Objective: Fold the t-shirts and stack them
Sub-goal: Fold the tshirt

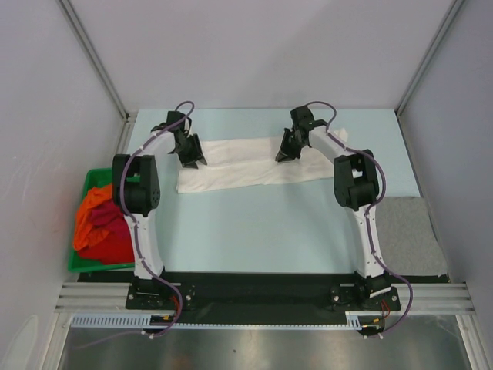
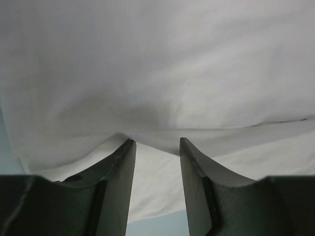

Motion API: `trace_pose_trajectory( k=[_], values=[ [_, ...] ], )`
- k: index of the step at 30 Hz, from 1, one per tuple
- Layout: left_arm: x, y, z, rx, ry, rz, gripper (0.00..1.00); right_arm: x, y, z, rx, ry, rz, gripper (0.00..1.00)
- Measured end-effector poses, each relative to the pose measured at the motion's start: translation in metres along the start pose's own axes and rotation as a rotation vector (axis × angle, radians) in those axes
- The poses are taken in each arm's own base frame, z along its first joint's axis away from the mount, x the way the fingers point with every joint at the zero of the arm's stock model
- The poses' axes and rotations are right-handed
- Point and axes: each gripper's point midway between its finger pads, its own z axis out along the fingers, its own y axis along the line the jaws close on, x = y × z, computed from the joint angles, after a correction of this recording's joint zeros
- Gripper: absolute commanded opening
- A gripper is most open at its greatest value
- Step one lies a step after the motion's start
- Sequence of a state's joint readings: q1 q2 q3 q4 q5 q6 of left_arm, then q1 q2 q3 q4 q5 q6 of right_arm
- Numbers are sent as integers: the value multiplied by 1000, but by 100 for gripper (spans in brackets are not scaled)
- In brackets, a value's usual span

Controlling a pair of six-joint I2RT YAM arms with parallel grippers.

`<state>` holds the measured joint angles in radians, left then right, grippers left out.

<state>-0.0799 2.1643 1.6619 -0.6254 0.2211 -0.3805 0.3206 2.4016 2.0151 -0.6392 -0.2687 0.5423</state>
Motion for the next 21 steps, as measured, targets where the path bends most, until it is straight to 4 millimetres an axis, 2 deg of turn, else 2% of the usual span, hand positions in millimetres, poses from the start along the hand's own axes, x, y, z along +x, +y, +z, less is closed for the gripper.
trace_pose_trajectory(
  k=[5,7,10,11,12,13,14,16,18,21],
  values=[
    [-24,-1,1,-11,-30,9,48,-11,4,3,-7,-12,-7,25],
    [-32,-2,-3,-23,-47,18,49,-18,7,0,-14,-25,-15,32],
    [-38,-4,-12,-29,-70,29,52,-26,10,-7,-23,-37,-25,47],
    [-38,-4,-16,-34,-74,31,54,-27,9,-8,-23,-39,-26,56],
    [-37,-4,-19,-36,-77,32,55,-27,8,-9,-19,-36,-27,61],
    [-33,-4,-24,-39,-78,33,57,-26,5,-11,-13,-31,-32,65],
    [-27,-3,-30,-43,-73,34,61,-23,2,-14,-5,-23,-33,73],
    [-13,-2,-38,-52,-63,38,63,-12,-11,-24,21,0,-27,79],
    [9,0,-48,-61,-39,42,64,3,-20,-45,44,25,-18,84],
    [34,2,-54,-60,-9,45,63,7,-37,-83,56,10,19,87]
  ],
)
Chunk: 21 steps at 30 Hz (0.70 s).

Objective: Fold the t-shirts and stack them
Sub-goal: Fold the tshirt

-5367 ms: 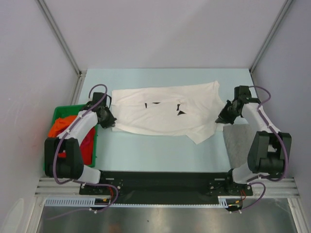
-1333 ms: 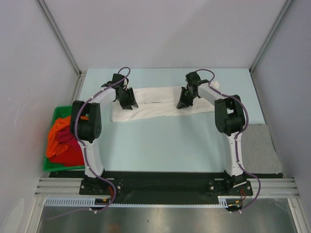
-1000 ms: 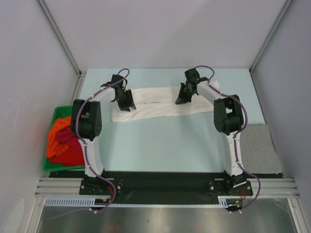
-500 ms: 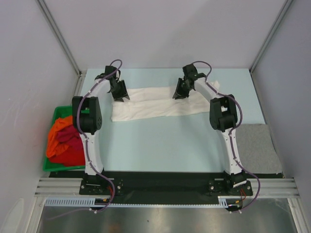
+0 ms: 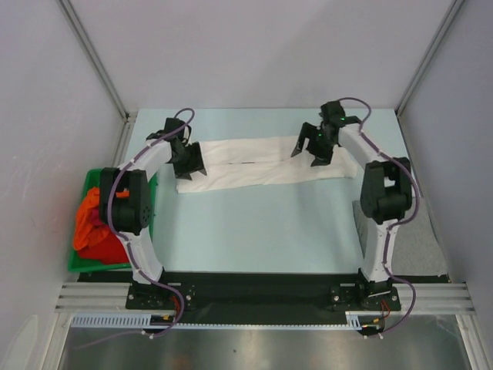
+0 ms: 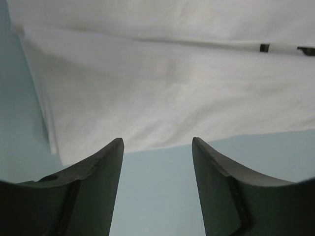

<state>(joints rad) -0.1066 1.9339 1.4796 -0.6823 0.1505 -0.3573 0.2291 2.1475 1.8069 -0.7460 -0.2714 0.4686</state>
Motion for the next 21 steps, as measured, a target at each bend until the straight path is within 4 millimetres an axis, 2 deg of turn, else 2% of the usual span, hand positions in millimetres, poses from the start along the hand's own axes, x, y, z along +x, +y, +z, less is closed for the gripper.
trace_pose_trajectory(
  k=[2,6,7,10,12,13,14,17,19,21],
  values=[
    [16,3,1,2,30,-1,62,-5,-18,-27,0,-38,37,90],
    [36,10,8,-10,73,-11,62,-23,-69,-78,15,-142,138,96],
    [39,11,9,-11,79,-13,61,-25,-80,-84,23,-157,156,96],
    [38,9,10,0,77,-16,58,-25,-112,-93,49,-172,211,86],
    [37,6,10,15,74,-16,57,-18,-120,-88,59,-152,220,81],
    [37,5,10,22,74,-17,57,-14,-117,-85,57,-139,215,79],
    [36,3,10,29,73,-19,56,-12,-112,-83,49,-132,204,65],
    [31,-3,12,54,69,-31,52,-7,-75,-65,-1,-119,126,8],
    [26,-7,16,72,67,-35,50,0,-40,-44,-53,-92,78,6],
    [22,-12,21,91,69,-40,48,9,-14,-22,-89,-58,41,2]
  ],
)
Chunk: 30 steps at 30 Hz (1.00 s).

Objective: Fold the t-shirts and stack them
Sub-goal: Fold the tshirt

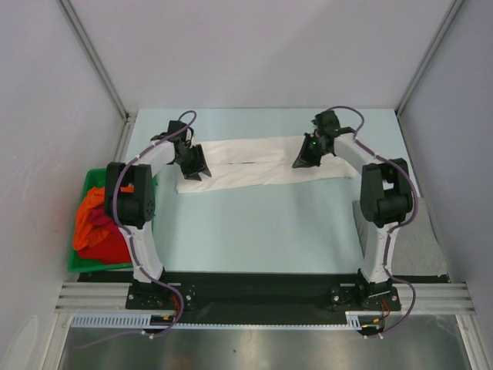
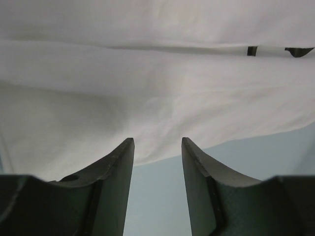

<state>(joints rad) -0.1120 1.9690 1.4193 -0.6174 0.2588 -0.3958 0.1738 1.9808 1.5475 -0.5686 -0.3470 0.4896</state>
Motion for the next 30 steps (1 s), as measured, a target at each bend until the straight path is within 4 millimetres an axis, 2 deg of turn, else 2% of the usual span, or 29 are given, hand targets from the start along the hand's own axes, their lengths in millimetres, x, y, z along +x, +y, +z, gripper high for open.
trace_pose_trajectory(
  k=[3,7,12,19,27,30],
  values=[
    [-5,-8,9,35,11,-6,47,25,27,37,-29,76,-47,0],
    [-3,-11,19,57,37,-22,47,35,34,63,-31,121,-50,0],
    [-6,-12,26,66,51,-26,47,22,35,79,-35,108,-48,0],
    [-30,-16,31,82,19,-26,47,-2,43,96,-48,70,-54,0],
    [-52,-8,36,92,17,-67,50,-25,47,119,-57,41,-57,2],
    [-69,-1,34,66,-15,-69,51,-34,48,124,-61,32,-55,5]
  ],
)
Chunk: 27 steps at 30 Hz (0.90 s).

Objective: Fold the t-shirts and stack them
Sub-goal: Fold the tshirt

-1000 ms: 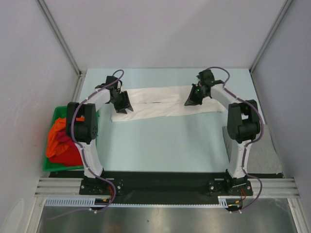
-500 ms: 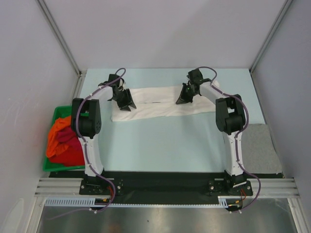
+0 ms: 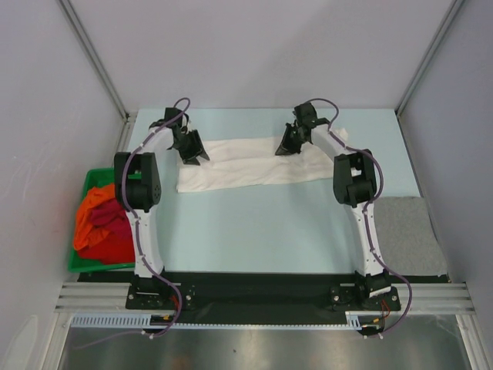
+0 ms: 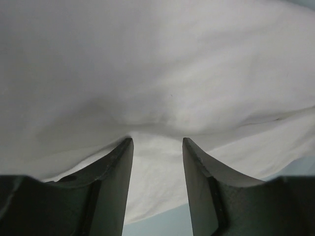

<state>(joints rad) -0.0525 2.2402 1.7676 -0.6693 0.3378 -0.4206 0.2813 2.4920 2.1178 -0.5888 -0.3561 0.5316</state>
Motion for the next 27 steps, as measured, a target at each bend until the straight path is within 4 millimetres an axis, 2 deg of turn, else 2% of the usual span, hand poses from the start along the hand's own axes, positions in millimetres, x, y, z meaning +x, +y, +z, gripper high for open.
trace_pose_trajectory(
  k=[5,10,12,13,17,20,22,23,24,27],
  values=[
    [-29,16,-11,-74,-72,15,50,-10,3,-7,-7,-10,12,16],
    [-35,41,-24,-199,-109,44,52,-8,6,-22,-11,0,23,33],
    [-33,45,-35,-229,-124,53,54,-9,9,-40,-10,-8,25,38],
    [-31,45,-41,-238,-127,53,55,-9,12,-53,-14,-19,23,45],
    [-25,38,-71,-245,-167,62,61,-19,18,-114,-41,-90,41,60],
    [-15,33,-90,-245,-187,68,68,-32,-5,-165,-44,-174,94,72],
    [-3,30,-99,-238,-189,64,69,-37,-36,-193,-21,-219,147,77],
    [5,29,-101,-235,-183,58,69,-35,-48,-201,-11,-231,169,78],
    [11,30,-101,-234,-176,53,68,-36,-73,-212,15,-250,216,80],
    [39,38,-96,-227,-143,13,68,-19,-126,-221,77,-248,313,83]
  ],
)
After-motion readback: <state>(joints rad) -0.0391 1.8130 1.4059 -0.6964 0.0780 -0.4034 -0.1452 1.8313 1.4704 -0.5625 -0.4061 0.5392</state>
